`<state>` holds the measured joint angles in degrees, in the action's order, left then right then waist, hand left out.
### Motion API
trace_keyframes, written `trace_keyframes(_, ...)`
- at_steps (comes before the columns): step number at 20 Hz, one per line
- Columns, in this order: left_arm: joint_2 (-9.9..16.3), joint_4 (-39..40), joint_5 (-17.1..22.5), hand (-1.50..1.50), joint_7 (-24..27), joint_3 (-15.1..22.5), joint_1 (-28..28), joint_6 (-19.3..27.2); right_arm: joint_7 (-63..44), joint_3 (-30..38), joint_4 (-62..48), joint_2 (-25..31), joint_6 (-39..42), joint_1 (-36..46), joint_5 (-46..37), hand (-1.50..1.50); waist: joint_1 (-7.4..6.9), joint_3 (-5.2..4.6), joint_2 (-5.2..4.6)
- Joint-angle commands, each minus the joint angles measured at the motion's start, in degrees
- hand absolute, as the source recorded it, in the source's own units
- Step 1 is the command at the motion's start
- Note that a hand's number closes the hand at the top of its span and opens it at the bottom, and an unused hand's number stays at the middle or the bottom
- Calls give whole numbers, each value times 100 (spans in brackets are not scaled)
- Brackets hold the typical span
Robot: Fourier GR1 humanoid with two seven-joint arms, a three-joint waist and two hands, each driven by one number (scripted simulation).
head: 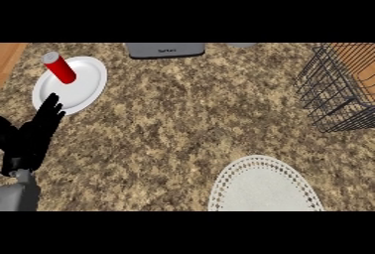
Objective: Pick the squash from the placemat and place it in the basket
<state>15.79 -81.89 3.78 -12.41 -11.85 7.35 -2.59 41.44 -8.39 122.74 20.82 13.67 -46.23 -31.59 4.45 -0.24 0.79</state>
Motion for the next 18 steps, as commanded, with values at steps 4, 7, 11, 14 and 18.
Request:
trace_keyframes(4,27,-126,41,0,-132,61,109,-94,-681,1256,2620,-40,263,-1719,1482,150,-153,5,-51)
trace_keyframes(7,13,-130,52,0,-82,117,72,-192,-662,2117,2596,-8,397,-1803,2287,150,-278,11,-65)
trace_keyframes(11,9,258,-147,0,-108,145,589,8,-1423,2601,2787,-17,347,-1286,2938,150,-351,8,-112)
trace_keyframes(14,-232,188,-253,0,-98,332,450,126,-2101,2860,3361,-76,99,-1337,3358,150,-361,-3,-117)
trace_keyframes(18,-51,-40,-96,0,-168,302,493,-149,-3171,3245,3307,196,-310,-435,3848,150,-563,-3,-137)
